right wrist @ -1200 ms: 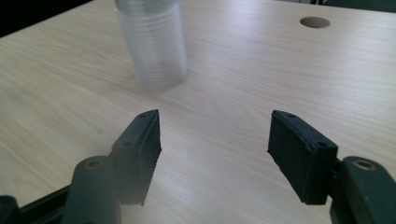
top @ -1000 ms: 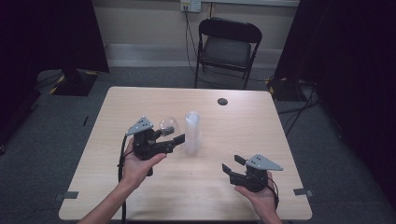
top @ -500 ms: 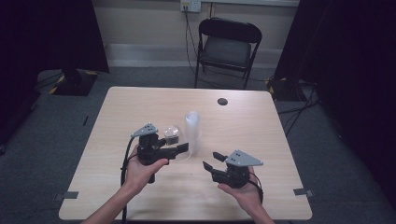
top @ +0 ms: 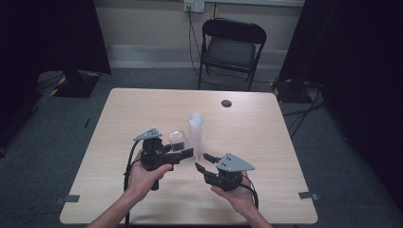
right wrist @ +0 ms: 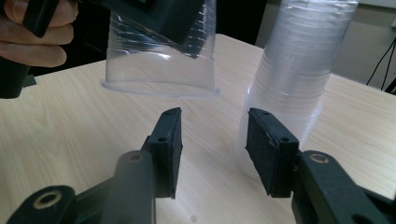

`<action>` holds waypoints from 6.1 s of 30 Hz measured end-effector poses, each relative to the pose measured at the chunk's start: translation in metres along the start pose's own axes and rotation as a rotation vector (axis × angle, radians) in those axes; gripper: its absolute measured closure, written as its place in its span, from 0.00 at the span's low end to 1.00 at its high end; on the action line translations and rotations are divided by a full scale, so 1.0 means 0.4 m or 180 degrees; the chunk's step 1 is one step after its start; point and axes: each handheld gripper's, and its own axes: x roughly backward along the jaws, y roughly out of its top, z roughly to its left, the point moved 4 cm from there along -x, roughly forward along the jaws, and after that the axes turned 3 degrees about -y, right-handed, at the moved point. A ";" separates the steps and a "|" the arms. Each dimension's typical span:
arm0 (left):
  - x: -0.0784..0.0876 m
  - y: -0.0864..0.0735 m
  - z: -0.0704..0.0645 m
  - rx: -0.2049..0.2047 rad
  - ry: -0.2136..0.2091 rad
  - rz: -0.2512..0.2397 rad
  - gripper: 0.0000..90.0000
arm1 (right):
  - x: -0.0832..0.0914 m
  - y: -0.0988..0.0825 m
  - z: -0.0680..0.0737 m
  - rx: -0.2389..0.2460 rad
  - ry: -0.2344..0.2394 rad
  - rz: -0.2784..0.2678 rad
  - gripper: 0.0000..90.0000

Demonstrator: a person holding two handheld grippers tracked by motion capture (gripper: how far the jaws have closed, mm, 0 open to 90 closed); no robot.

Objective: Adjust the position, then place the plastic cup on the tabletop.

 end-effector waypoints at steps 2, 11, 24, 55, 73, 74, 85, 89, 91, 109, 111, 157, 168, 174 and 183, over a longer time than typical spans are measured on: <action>-0.004 -0.004 0.001 0.0073 -0.0043 0.0024 0.46 | -0.002 -0.004 0.006 -0.0011 0.0010 -0.0045 0.64; -0.011 -0.011 -0.002 0.0236 -0.0210 0.0074 0.48 | 0.003 -0.015 0.015 0.0097 -0.0017 -0.0204 0.70; -0.013 -0.015 -0.008 0.0506 -0.0429 0.0067 0.49 | 0.004 -0.003 0.026 0.0243 -0.0045 -0.0397 0.77; -0.028 -0.027 -0.054 0.0863 -0.0780 0.0025 0.46 | 0.013 0.023 0.036 0.0355 -0.0157 -0.0810 0.77; -0.043 -0.035 -0.059 0.0804 -0.0894 0.0032 0.30 | 0.036 0.032 0.022 0.0287 -0.0258 -0.0976 0.95; -0.043 -0.035 -0.059 0.0804 -0.0894 0.0032 0.29 | 0.036 0.032 0.022 0.0287 -0.0258 -0.0976 0.95; -0.038 -0.030 -0.063 0.0706 -0.0879 -0.0037 0.23 | 0.040 0.029 0.013 0.0233 -0.0353 -0.0927 0.98; -0.039 -0.029 -0.065 0.0628 -0.0871 -0.0024 0.22 | 0.047 0.028 -0.004 0.0164 -0.0421 -0.0923 0.99; -0.039 -0.030 -0.063 0.0606 -0.0853 0.0002 0.20 | 0.049 0.028 -0.008 0.0151 -0.0421 -0.0891 0.99; -0.009 -0.023 -0.042 -0.0086 -0.0512 0.0033 0.18 | 0.073 0.027 -0.067 -0.0164 -0.0482 -0.0601 0.98; -0.008 -0.024 -0.041 -0.0136 -0.0496 0.0032 0.18 | 0.074 0.027 -0.069 -0.0185 -0.0480 -0.0562 0.98; 0.004 -0.134 -0.020 -0.1651 0.0016 0.0682 0.24 | 0.034 -0.006 -0.085 -0.0802 0.0587 0.1184 1.00; -0.013 -0.159 -0.036 -0.2080 -0.0015 0.0883 0.23 | 0.018 -0.023 -0.069 -0.0802 0.0831 0.1597 1.00; -0.034 -0.183 -0.048 -0.2384 0.0013 0.1044 0.21 | 0.003 -0.030 -0.054 -0.0800 0.0987 0.1750 1.00; -0.065 -0.201 -0.054 -0.2770 0.0154 0.1117 0.21 | -0.027 -0.025 -0.032 -0.0802 0.1118 0.1934 1.00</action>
